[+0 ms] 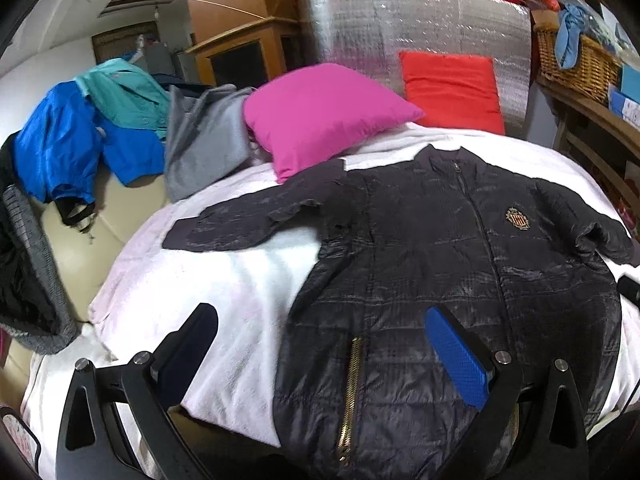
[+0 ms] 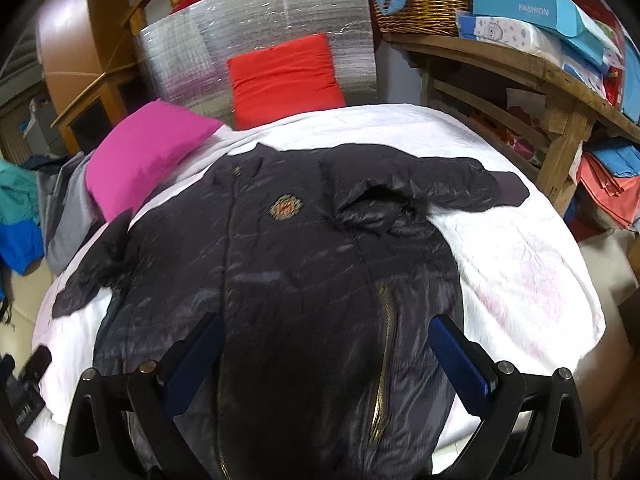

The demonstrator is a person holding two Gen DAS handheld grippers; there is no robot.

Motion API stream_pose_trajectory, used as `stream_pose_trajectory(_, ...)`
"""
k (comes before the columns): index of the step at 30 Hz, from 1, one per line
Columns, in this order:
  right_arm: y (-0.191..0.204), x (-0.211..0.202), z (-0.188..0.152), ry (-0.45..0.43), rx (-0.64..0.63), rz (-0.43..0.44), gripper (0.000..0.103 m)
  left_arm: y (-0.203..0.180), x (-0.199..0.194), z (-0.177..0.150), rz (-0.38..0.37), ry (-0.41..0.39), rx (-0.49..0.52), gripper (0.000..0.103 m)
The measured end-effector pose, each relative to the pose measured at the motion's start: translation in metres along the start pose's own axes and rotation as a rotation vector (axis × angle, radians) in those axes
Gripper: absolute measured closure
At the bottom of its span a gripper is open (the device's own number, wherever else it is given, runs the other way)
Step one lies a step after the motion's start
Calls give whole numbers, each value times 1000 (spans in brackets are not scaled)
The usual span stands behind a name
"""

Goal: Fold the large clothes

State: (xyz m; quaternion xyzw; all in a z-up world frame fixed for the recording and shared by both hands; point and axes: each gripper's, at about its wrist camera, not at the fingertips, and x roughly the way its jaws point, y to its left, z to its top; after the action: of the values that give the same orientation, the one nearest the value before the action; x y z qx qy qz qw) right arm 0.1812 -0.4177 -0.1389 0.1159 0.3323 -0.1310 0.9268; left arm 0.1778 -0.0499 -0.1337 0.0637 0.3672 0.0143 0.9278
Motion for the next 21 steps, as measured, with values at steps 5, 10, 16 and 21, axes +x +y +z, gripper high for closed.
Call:
stream_pose_trajectory(5,-70,40,44,12,227,156,0,-27,55,38,-118,79,25,0)
stream_pose_trajectory(10,-180,100,70,48,630,280,0,-62,143,55,-182,241,50,0)
stream_pose_trajectory(16,-237,161,81,114,849,384,0,-78,211,36,-135,385,38,0)
stream_pose_trajectory(21,-249,196,89,129,939,370,9,-86,213,34,-120,346,49,0)
